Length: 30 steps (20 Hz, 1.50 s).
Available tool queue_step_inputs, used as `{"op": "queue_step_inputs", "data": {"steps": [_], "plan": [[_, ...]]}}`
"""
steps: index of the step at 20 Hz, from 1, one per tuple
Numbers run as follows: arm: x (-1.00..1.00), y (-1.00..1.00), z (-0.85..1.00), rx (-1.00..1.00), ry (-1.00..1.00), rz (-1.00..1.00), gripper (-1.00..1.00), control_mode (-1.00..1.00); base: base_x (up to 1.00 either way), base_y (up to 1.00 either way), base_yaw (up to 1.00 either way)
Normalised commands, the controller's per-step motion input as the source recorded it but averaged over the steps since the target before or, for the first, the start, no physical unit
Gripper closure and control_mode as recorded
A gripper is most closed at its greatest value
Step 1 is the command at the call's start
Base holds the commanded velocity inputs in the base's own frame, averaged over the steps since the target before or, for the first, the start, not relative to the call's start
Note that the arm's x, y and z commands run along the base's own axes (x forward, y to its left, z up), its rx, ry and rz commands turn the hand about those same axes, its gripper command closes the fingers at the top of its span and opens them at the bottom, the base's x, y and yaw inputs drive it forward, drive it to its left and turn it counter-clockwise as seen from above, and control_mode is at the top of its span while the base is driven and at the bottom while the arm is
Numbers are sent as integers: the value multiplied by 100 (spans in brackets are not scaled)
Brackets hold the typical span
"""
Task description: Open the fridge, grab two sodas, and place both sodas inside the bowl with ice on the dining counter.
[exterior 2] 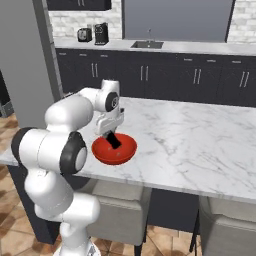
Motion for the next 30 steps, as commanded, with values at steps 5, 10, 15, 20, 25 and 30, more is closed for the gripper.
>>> {"op": "queue_step_inputs", "data": {"steps": [5,10,15,20,25,30], "plan": [[47,0,-44,-10,0,10,100,-100,0,0,0],[44,0,-45,-9,0,10,100,-100,0,0,0],[35,0,-42,-7,3,9,100,-100,0,0,0],[25,0,-33,-5,3,7,100,-100,0,0,0],[19,0,-15,-1,0,6,100,-100,0,0,0],[14,-1,-13,0,0,7,100,-100,0,0,0]]}}
